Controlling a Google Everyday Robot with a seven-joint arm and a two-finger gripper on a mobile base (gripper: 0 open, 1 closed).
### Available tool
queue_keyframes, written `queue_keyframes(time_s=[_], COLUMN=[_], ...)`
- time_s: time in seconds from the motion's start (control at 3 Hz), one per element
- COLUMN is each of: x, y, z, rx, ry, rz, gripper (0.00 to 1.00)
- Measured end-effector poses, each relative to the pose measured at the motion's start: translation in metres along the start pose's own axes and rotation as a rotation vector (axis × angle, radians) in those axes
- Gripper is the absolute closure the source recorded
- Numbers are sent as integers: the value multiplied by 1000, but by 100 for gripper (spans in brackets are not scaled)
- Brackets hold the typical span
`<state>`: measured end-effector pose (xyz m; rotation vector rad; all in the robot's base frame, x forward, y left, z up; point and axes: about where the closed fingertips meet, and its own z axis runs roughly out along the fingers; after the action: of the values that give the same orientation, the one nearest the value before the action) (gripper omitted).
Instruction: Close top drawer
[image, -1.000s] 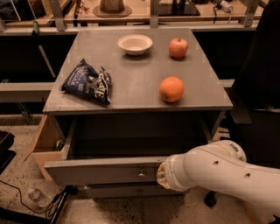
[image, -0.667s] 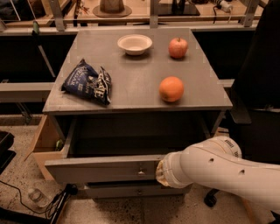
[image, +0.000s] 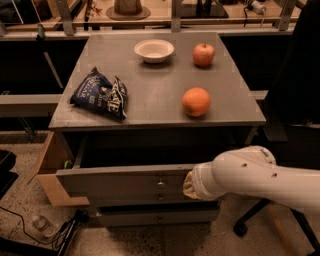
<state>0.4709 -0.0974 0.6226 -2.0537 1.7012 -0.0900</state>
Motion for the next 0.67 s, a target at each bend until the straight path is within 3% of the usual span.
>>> queue_keyframes(time_s=[0.67], x=[37], y=[-27], z=[29], rx=[35], ry=[-59], rz=[58], gripper=[100])
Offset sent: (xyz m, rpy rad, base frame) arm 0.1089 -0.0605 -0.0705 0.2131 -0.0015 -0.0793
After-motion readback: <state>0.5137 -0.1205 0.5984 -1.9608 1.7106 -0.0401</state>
